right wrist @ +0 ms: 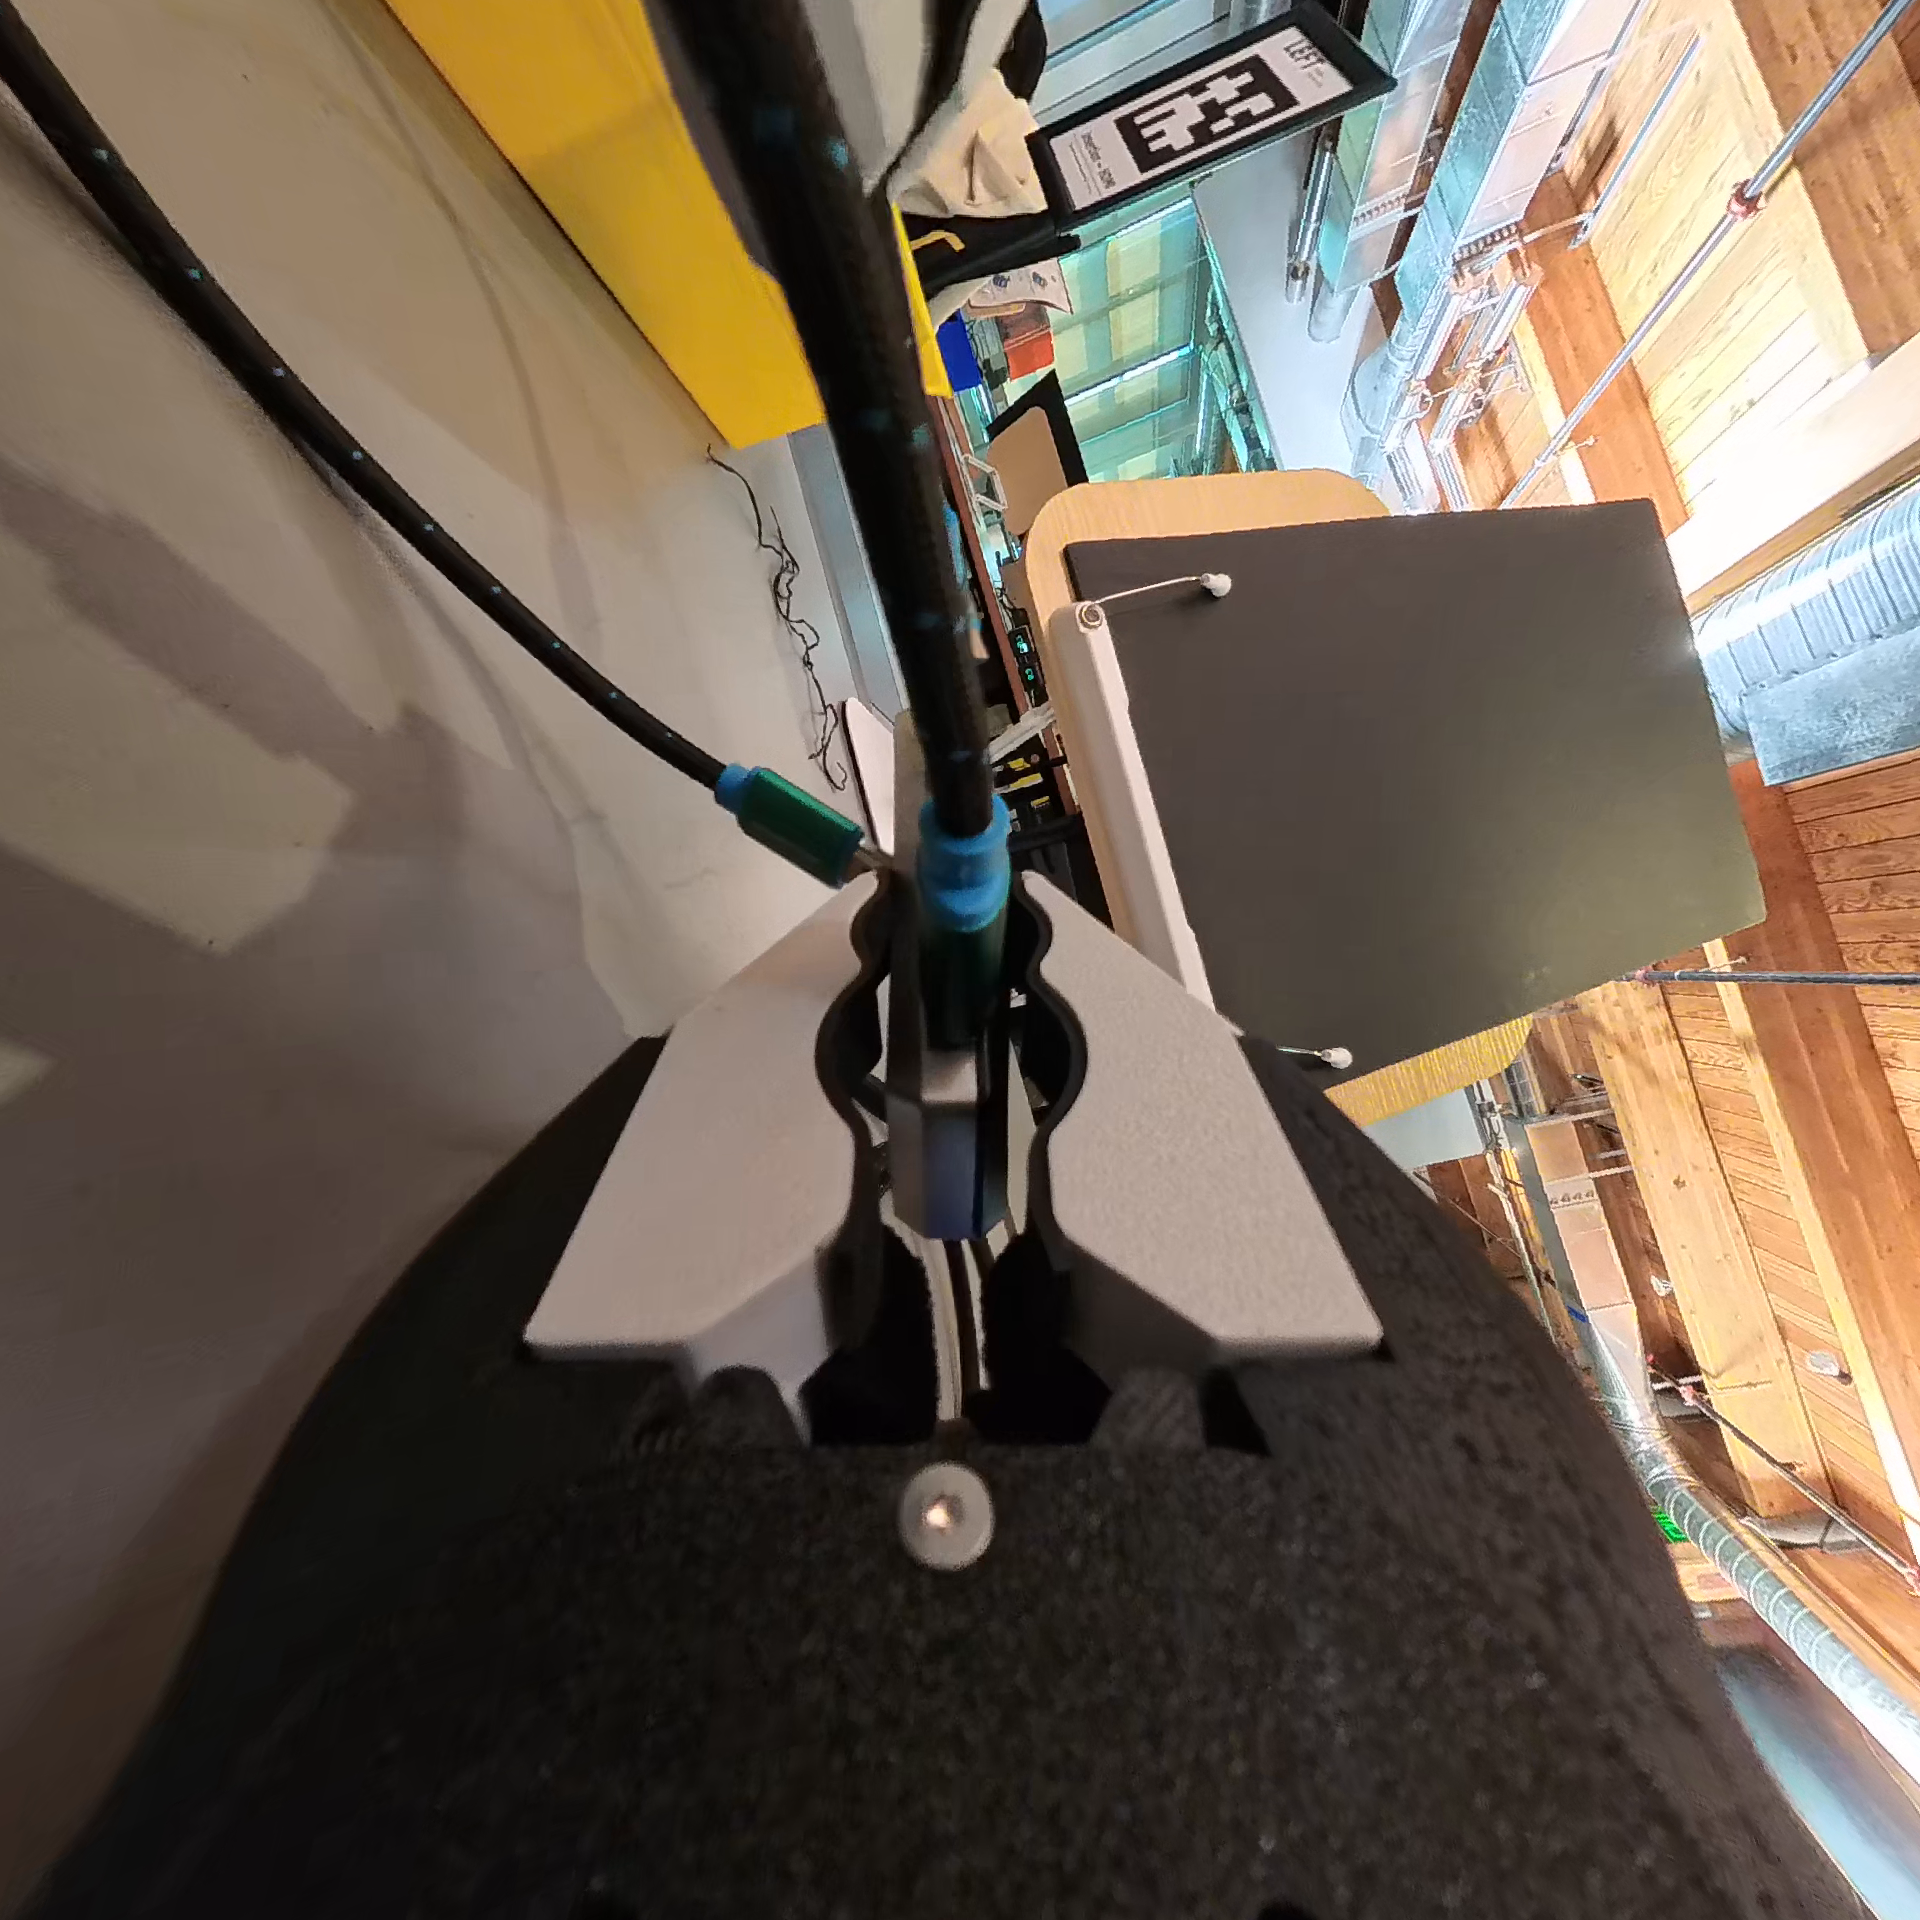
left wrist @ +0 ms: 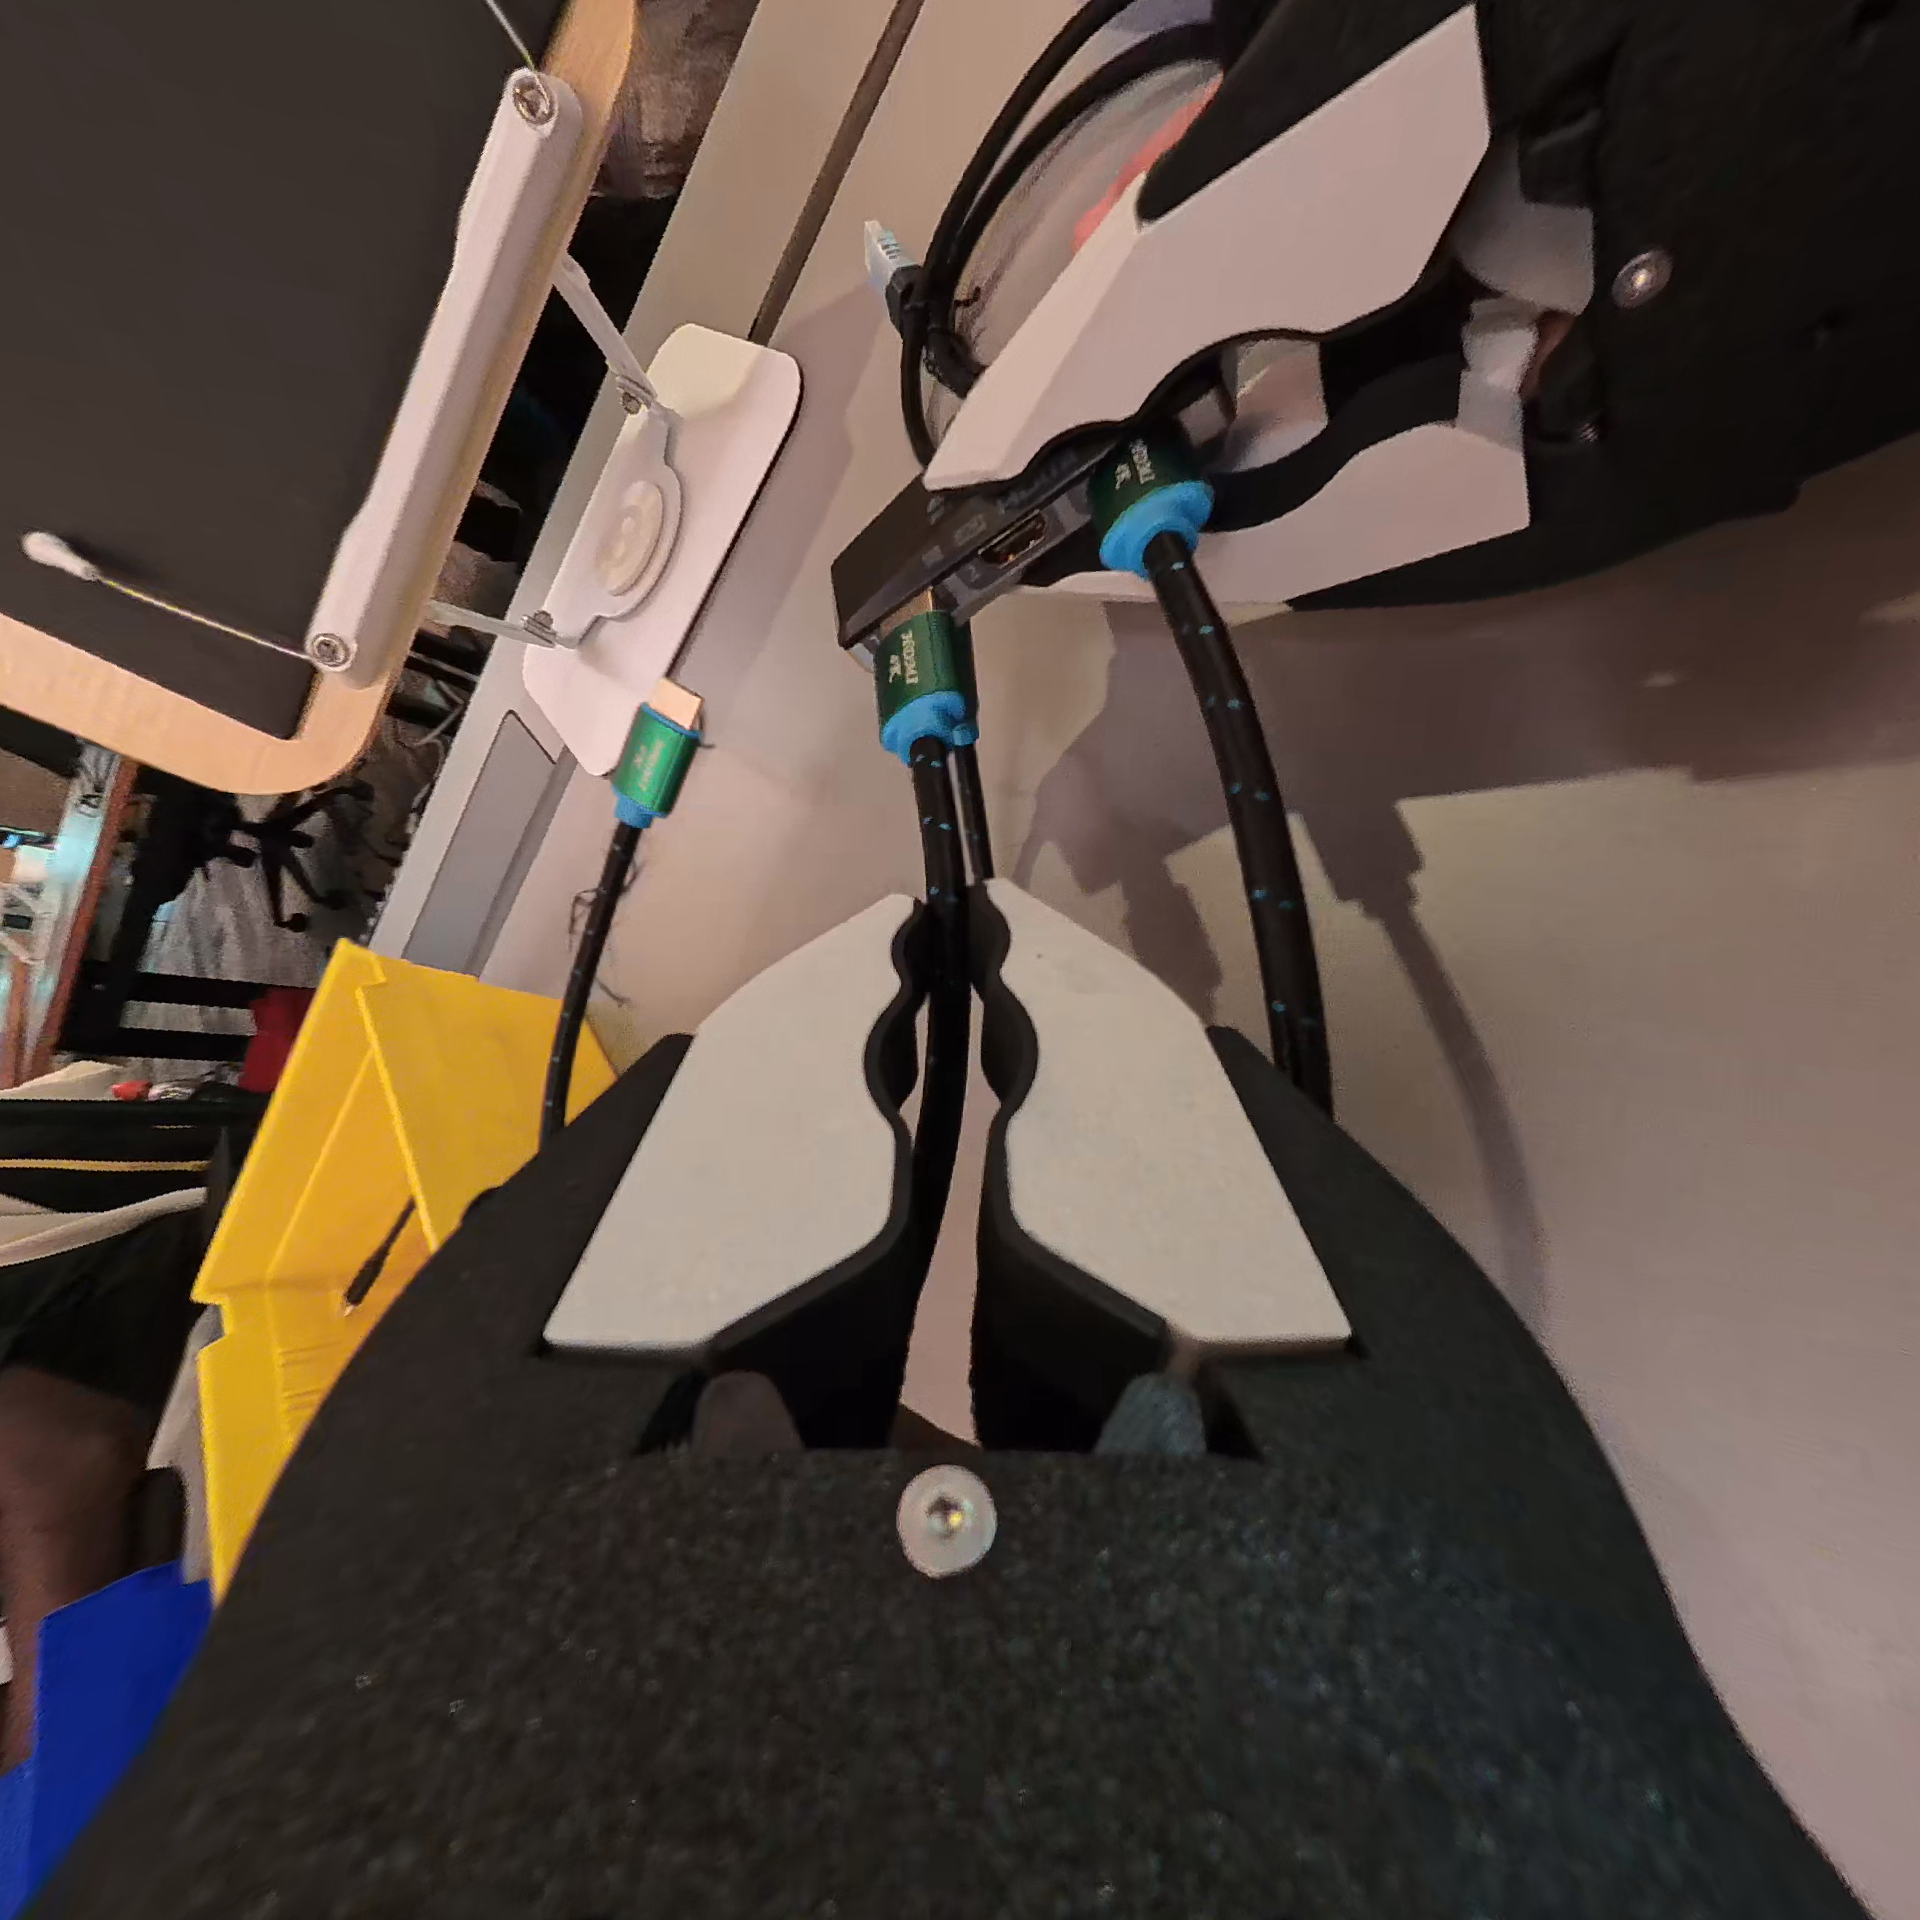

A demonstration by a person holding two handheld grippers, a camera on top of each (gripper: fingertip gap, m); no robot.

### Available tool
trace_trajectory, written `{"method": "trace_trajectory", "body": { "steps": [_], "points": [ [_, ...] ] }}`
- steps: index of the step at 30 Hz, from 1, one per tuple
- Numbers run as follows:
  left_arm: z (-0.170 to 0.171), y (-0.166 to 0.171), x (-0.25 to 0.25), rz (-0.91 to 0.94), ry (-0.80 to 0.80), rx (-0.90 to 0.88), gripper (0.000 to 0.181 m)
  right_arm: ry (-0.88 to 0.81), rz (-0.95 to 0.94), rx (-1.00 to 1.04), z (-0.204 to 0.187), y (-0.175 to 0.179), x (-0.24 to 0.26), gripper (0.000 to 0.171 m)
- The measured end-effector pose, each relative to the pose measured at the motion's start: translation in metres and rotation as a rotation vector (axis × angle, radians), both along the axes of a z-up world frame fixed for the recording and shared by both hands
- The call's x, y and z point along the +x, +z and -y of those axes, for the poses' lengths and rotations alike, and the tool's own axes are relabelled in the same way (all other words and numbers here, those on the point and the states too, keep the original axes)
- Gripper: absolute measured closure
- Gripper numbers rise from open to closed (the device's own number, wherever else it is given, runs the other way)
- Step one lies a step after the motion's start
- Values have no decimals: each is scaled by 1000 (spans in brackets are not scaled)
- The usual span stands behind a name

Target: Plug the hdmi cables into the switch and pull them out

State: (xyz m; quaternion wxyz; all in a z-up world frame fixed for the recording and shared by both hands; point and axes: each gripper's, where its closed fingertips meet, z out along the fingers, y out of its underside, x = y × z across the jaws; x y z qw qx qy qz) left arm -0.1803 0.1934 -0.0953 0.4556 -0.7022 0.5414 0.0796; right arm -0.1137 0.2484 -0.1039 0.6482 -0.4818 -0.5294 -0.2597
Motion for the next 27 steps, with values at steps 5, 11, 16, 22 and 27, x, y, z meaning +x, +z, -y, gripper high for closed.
{"method": "trace_trajectory", "body": {
  "steps": [5,11,16,22,27],
  "points": [
    [-1,-3,-2,-40,0,21,175,3,-3,1,0,0,0,151],
    [-2,-3,-2,31,-1,-55,175,6,1,4,0,0,-1,151],
    [-4,-3,0,81,12,-71,175,-2,-7,4,-1,1,0,151],
    [-5,-1,3,275,10,-237,175,-4,8,10,-1,-1,-1,151],
    [-6,-5,1,250,-19,-220,175,15,4,9,0,-2,-2,152]
  ]
}}
